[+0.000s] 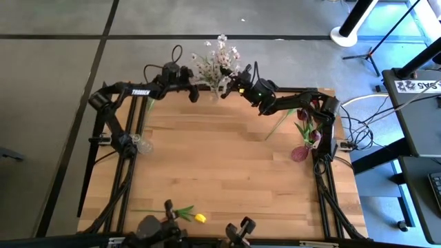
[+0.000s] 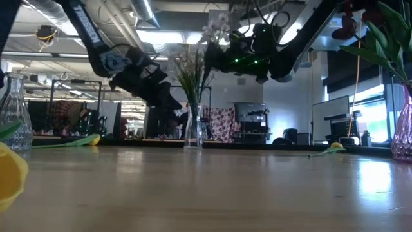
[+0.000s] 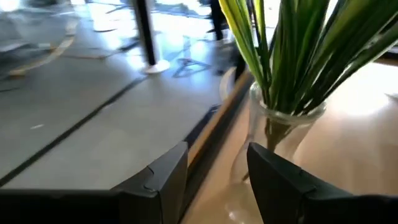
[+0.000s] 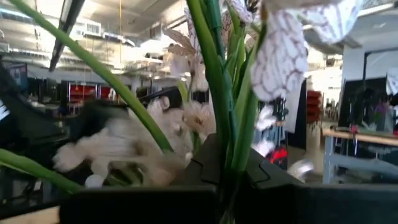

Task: Sort flowers into vase by color
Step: Put the white flower into the top transparent vase, then put the bottom yellow flower into the bottom transparent vase, then put the left yellow flower into the bottom transparent vase

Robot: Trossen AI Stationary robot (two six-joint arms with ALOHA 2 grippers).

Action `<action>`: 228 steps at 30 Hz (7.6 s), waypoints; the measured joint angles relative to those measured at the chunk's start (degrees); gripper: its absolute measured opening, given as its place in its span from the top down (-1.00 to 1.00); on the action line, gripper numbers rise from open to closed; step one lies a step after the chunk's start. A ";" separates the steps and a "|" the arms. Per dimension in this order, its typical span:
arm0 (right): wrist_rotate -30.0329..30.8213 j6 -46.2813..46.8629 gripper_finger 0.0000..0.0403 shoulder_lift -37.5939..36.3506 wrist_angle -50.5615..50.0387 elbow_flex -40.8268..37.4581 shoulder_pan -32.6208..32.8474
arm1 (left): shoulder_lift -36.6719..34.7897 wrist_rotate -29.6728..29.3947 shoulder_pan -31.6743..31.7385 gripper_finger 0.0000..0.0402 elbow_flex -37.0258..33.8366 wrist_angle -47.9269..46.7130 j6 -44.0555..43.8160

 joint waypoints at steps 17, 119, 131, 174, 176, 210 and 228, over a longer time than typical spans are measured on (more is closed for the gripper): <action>-1.70 0.23 0.90 0.00 -21.69 0.00 0.07 | 6.09 9.80 -6.57 0.19 3.67 0.19 -0.24; 0.75 4.52 -0.37 -67.05 -98.22 -12.16 12.46 | -60.89 -86.65 -72.65 0.98 3.63 -52.90 -13.20; -1.08 5.26 -0.37 -66.99 -93.46 -13.84 12.46 | -79.80 -71.99 -73.69 0.98 0.00 -57.72 -9.08; -3.64 9.29 -0.37 -66.99 -92.22 -13.84 12.46 | -98.65 -68.24 -73.64 0.97 -17.51 -40.79 0.94; -3.64 8.96 -0.37 -66.99 -92.30 -13.84 12.46 | -98.65 -71.31 -73.62 0.97 -17.51 -40.52 1.04; -7.11 10.81 -0.37 -66.99 -91.74 -13.81 12.46 | -97.62 -59.86 -73.64 0.60 3.72 -89.33 -35.14; -8.10 13.88 -0.37 -66.44 -88.13 -13.79 12.39 | -77.54 -47.33 -73.64 0.46 21.89 -118.93 -54.55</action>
